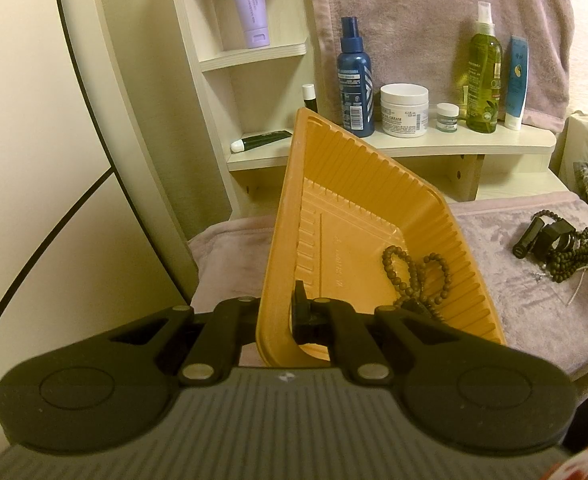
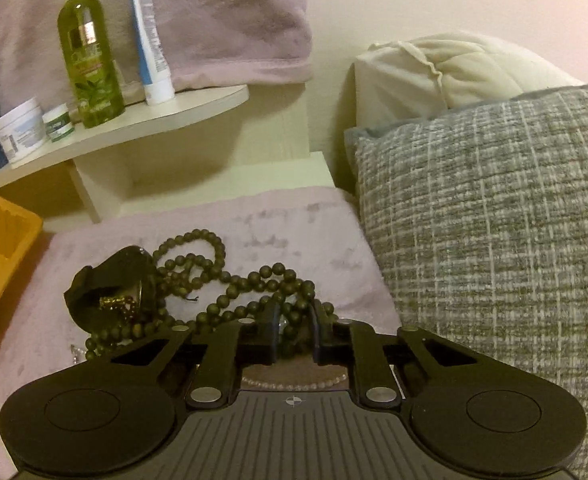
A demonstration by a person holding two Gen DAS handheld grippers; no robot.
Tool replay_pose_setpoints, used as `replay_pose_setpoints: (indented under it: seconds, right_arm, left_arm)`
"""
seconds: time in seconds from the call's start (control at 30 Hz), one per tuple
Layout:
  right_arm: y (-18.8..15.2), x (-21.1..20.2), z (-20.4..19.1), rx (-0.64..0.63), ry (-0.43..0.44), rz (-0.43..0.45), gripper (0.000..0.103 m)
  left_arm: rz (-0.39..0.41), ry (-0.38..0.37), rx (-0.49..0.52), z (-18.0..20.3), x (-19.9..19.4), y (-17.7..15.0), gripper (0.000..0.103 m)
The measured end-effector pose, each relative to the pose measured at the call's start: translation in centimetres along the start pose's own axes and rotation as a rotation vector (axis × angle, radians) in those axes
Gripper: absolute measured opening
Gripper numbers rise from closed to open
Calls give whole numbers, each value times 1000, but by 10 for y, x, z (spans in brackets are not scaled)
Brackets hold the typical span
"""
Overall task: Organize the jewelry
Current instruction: 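Grasp another dark bead strand with the right gripper, then lift the dark bead strand high with the right gripper toward the tray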
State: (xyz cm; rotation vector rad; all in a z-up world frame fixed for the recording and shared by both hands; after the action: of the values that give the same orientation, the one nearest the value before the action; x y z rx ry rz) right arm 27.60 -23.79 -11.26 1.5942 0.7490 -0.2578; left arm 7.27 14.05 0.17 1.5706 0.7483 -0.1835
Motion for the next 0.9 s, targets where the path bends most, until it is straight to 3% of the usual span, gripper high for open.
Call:
replay_pose_setpoints:
  seconds: [0.27,0.53,0.9]
  right_arm:
    - [10,-30,-9,-43,9,70,7]
    - [55,-90,-22,-140,61,237,7]
    - [111,-148,-41,-235,116,403,6]
  left_arm:
    - [0,0,-1,0,0,0,5]
    - [7,0,2,0,-1,0,5]
    - [11,0,-1,1,-2,-1,5]
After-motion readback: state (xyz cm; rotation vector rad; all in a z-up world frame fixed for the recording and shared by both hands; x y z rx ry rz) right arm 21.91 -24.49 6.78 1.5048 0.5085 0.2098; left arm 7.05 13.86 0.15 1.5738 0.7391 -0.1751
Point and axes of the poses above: each gripper's, at about its wrist camera, not at the fingertips, and x roughly the way its jaws point, z to its right, y to its top, the point moved 2 cm from there along x, roughly the way its jaws point, and after that the axes turned 7 degrees about z, right-handed, at the moved point
